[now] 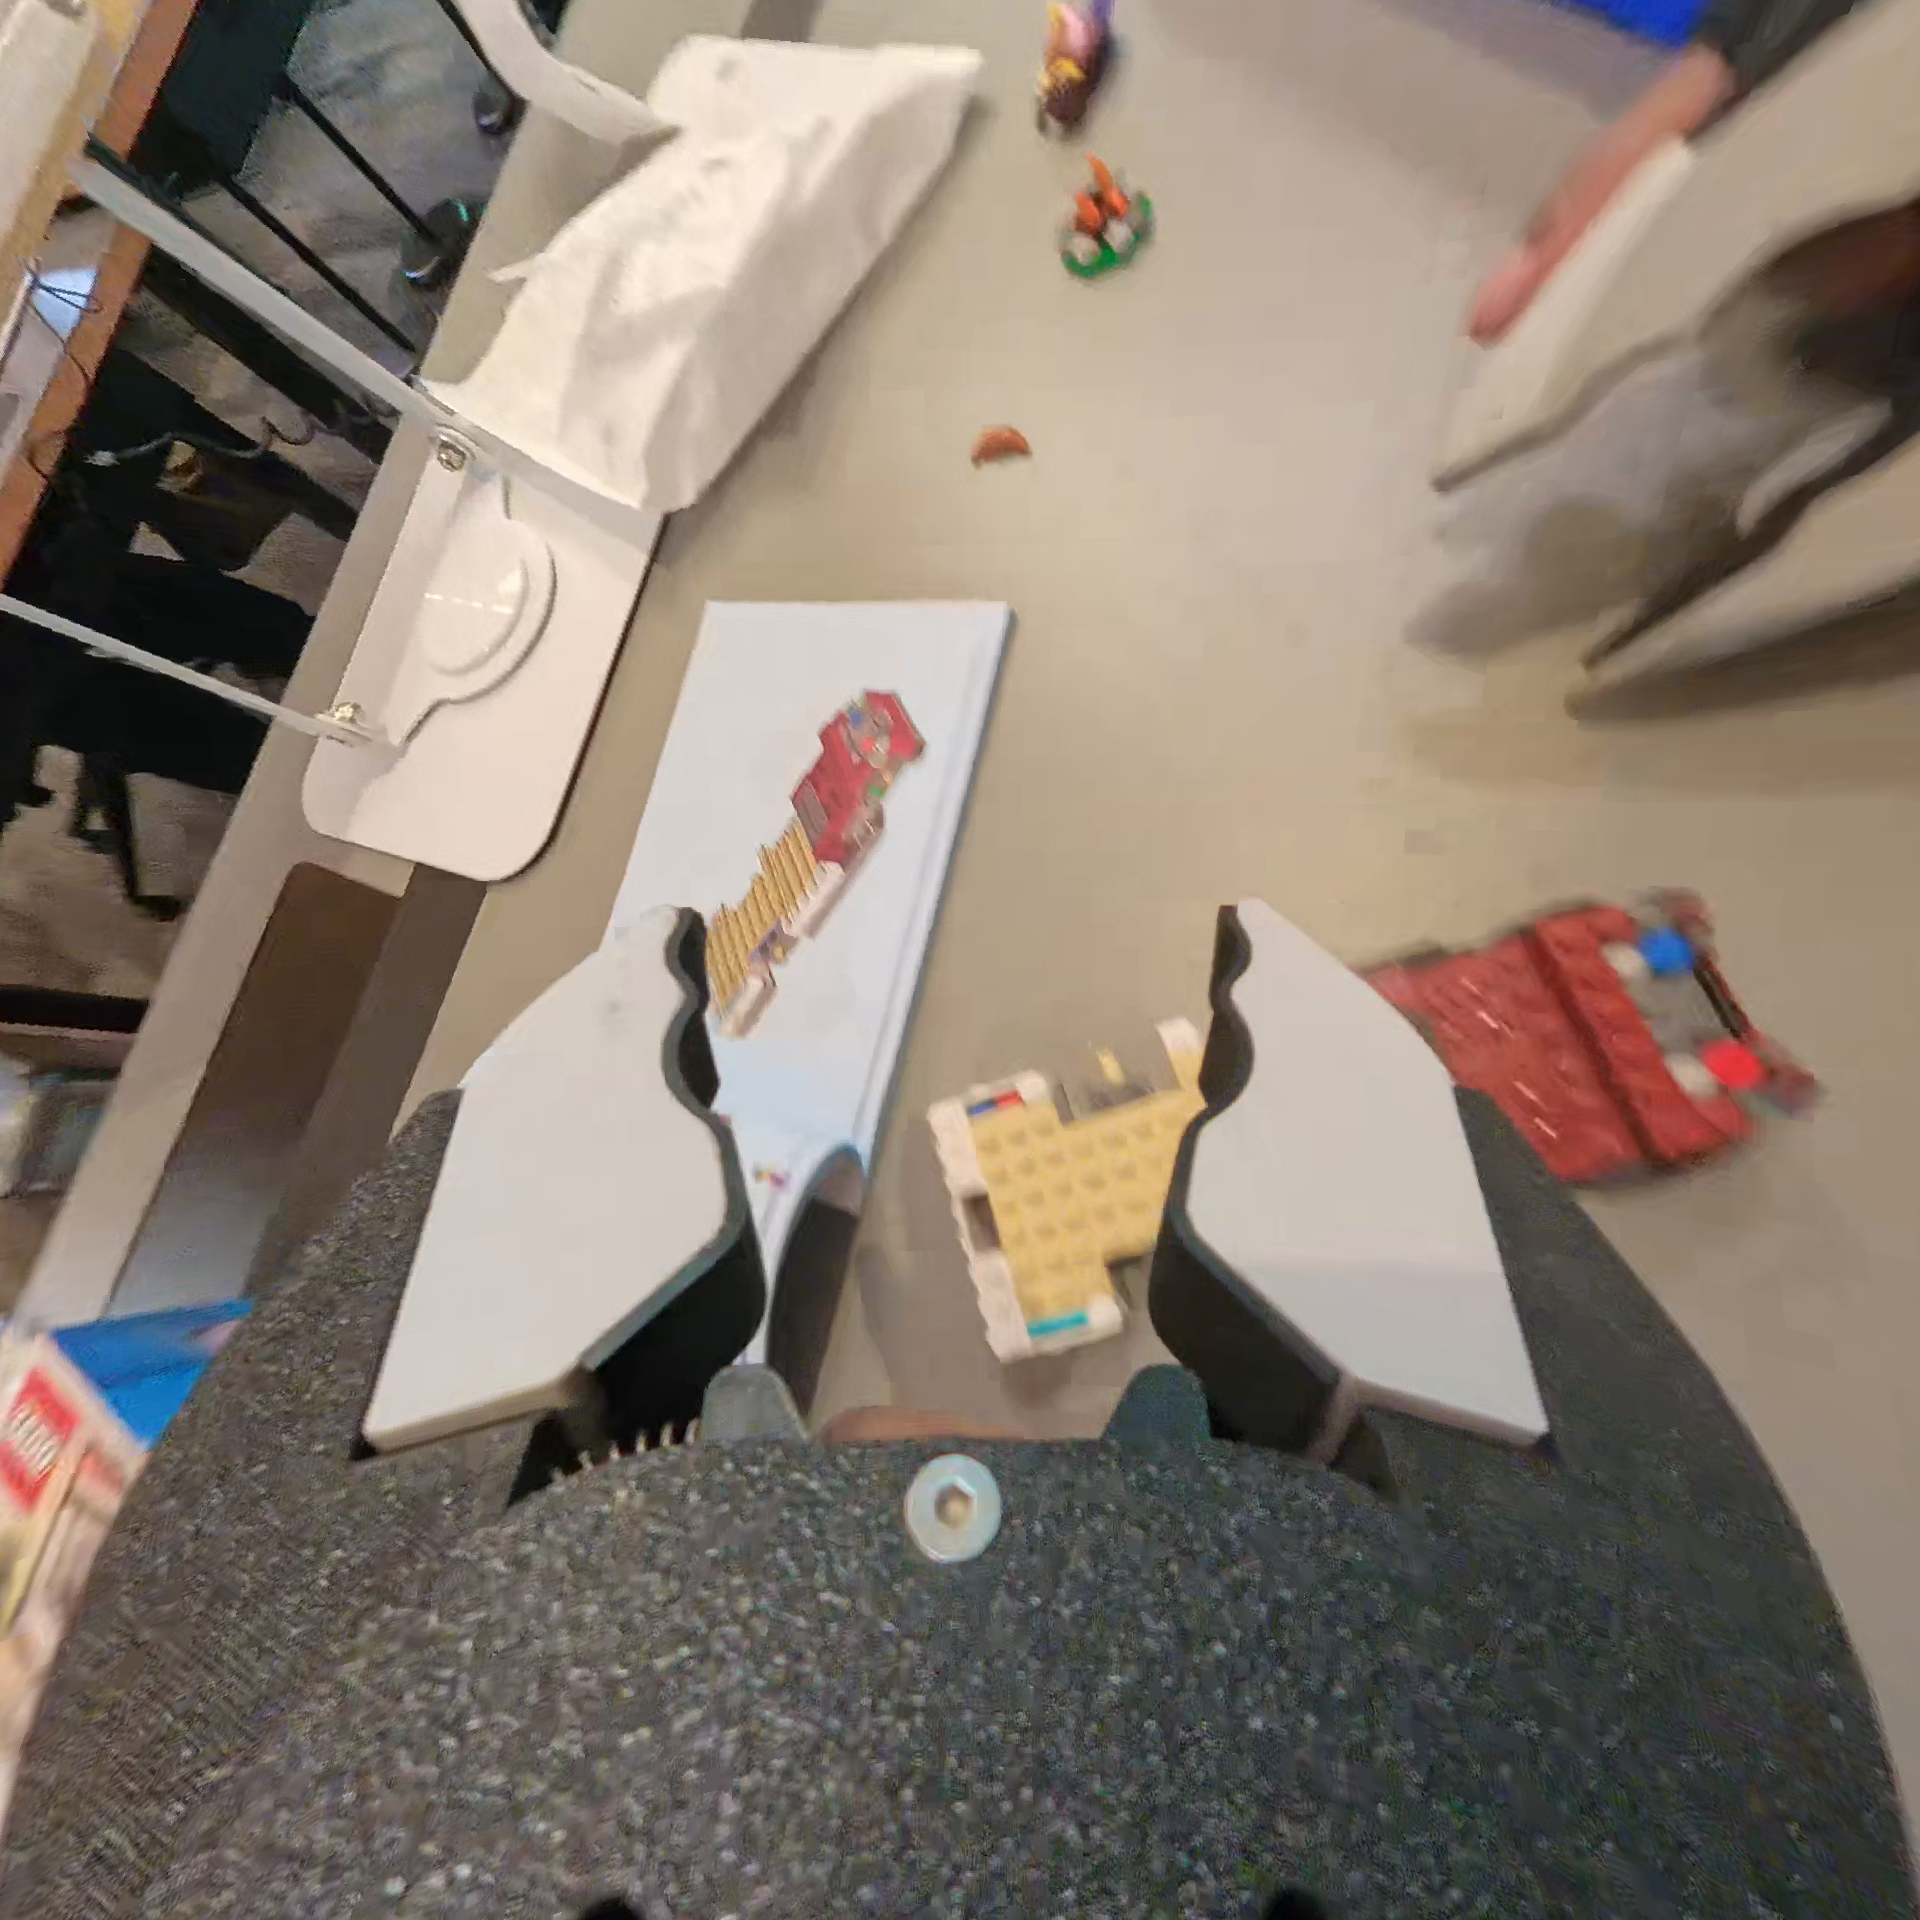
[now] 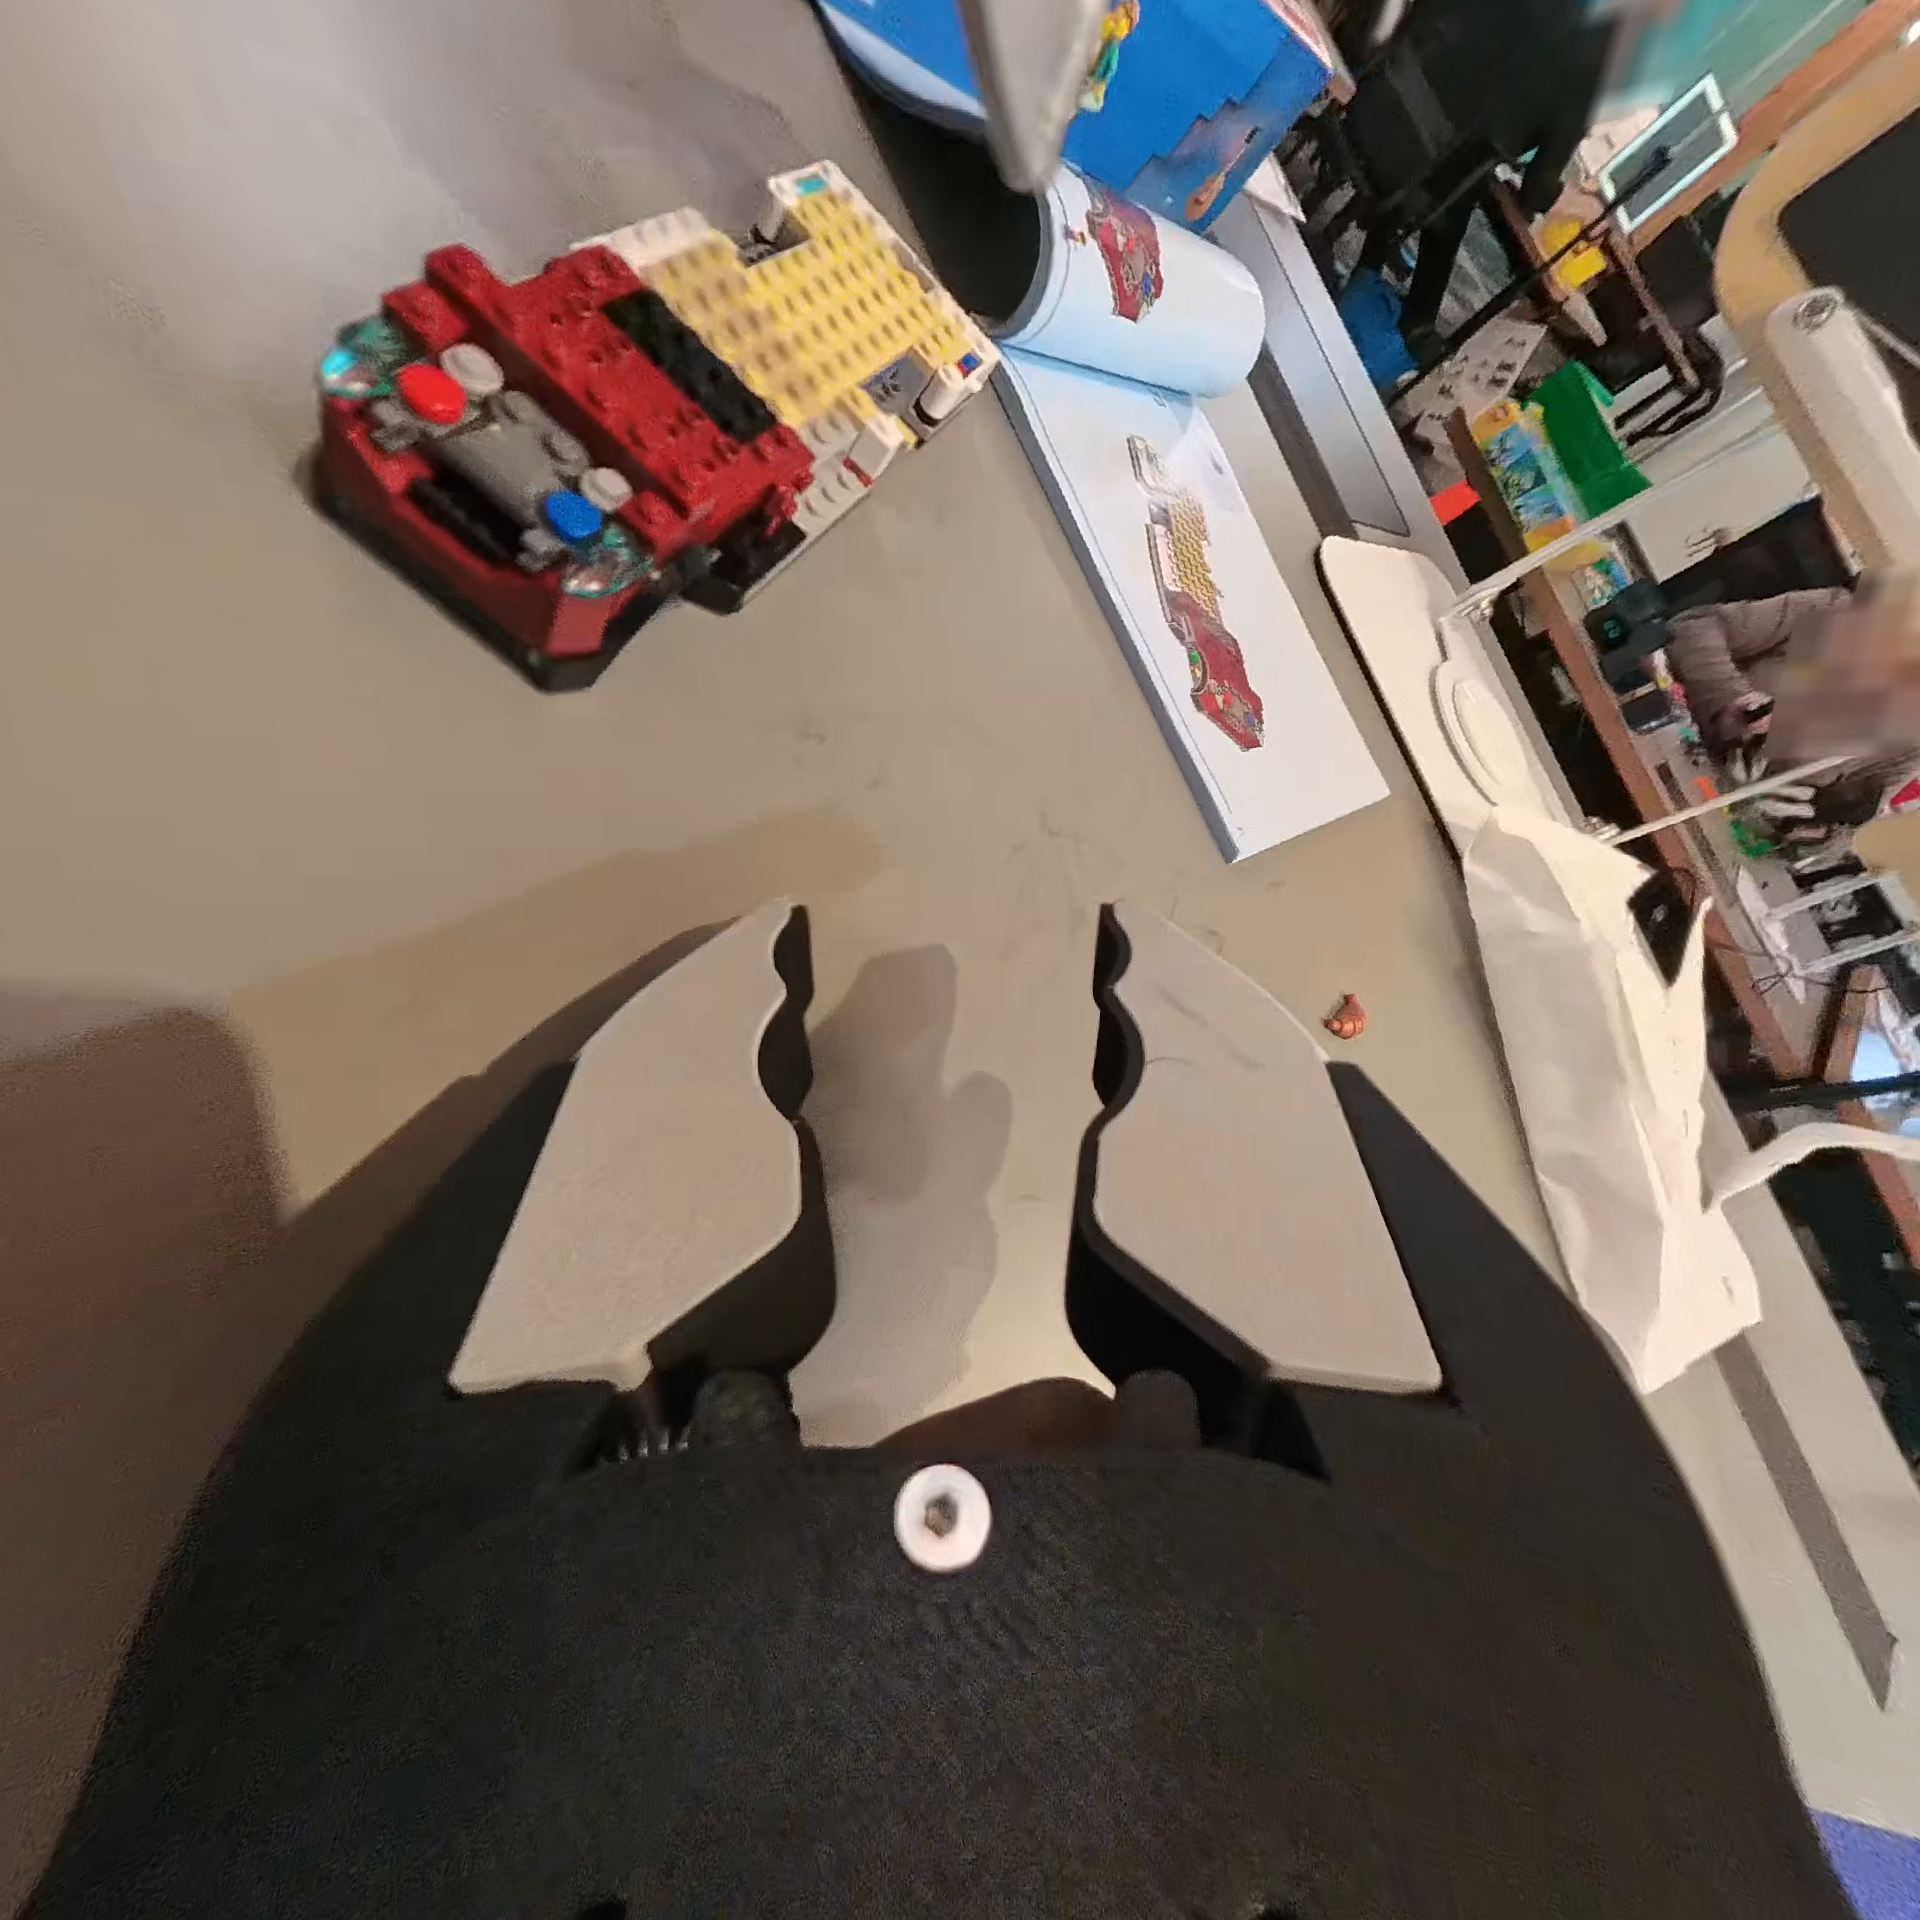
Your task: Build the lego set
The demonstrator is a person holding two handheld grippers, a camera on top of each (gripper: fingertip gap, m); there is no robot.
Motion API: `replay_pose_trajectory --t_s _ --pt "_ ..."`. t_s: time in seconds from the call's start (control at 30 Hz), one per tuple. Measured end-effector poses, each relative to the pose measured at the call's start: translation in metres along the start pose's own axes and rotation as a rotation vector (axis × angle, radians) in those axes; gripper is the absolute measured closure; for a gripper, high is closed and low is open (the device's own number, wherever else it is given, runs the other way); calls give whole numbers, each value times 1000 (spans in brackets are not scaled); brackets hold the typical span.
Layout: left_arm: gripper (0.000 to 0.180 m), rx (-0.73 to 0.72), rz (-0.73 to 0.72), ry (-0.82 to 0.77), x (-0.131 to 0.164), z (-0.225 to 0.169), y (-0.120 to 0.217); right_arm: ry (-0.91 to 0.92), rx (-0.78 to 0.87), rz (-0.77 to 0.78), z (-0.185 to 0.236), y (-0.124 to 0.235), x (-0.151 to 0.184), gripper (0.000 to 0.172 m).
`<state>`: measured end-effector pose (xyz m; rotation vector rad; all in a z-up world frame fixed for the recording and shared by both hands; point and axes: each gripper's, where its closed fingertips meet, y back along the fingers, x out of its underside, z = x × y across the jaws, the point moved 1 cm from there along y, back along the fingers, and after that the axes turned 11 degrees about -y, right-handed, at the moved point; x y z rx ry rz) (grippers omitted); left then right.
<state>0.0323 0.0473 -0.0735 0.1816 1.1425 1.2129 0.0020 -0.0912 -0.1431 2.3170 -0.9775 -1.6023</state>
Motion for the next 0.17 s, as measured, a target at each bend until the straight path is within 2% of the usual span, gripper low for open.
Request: replay_pose_trajectory --t_s 0.03,0.17 --pt "83 7 -20 30 -1 11 -9 -10 1 3 -2 -3 -1 116" --pt "66 108 -2 94 -1 40 -59 -37 12 12 -8 -20 -9 114"
